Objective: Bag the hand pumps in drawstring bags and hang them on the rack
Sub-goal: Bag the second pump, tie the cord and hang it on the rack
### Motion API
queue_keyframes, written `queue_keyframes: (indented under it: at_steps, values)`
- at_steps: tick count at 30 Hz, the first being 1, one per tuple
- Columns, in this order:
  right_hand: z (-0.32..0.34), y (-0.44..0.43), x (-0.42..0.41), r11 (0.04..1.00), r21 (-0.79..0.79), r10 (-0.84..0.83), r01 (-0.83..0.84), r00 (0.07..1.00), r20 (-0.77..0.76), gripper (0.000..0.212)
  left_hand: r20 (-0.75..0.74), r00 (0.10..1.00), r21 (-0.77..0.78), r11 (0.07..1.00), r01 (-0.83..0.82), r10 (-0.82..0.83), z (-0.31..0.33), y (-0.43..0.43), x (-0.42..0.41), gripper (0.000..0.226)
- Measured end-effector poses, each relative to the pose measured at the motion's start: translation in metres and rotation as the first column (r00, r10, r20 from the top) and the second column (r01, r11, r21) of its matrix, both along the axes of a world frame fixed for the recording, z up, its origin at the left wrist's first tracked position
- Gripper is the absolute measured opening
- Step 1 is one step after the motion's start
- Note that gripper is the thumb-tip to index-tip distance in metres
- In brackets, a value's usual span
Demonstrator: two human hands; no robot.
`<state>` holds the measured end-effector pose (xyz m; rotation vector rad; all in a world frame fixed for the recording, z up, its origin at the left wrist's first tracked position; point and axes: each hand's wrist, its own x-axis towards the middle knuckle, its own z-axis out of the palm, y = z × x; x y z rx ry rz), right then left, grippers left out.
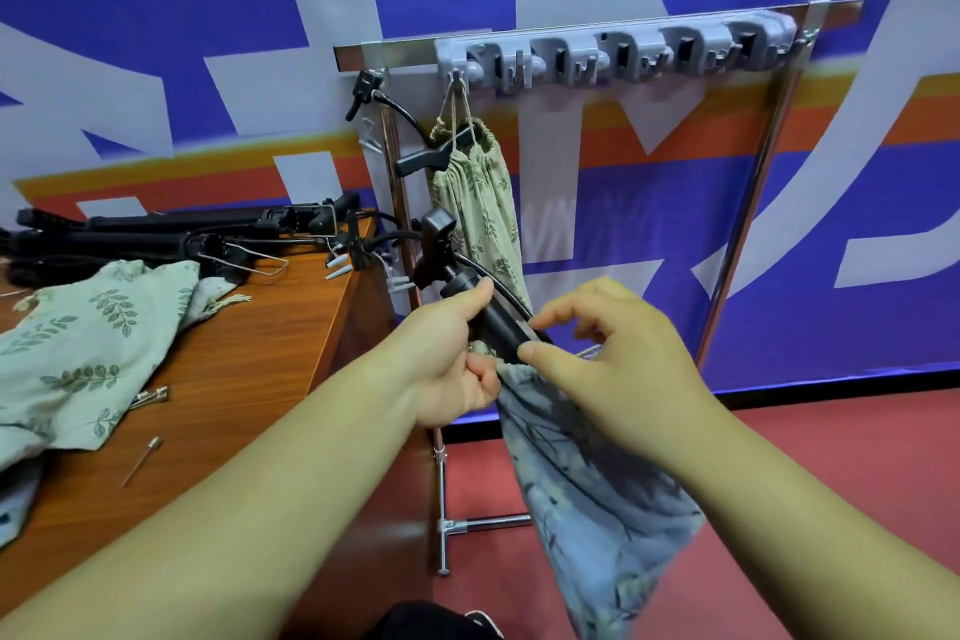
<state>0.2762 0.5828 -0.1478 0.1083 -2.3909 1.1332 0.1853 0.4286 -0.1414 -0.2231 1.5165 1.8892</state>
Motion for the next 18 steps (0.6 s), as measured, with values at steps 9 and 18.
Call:
queue_keyframes:
  at_steps: [9, 18]
  values:
    - [-0.008, -0.02, -0.003, 0.994, 0.062, 0.099, -0.095, 0.993, -0.062, 0.012, -0.055, 0.995, 0.075, 0.993, 0.086, -0.082, 0.008, 0.0, 0.007, 0.057]
    - [-0.001, -0.022, -0.012, 0.947, 0.295, 0.163, -0.124, 0.98, -0.11, 0.012, -0.083, 0.983, 0.173, 0.969, 0.176, -0.164, 0.021, -0.001, 0.02, 0.05]
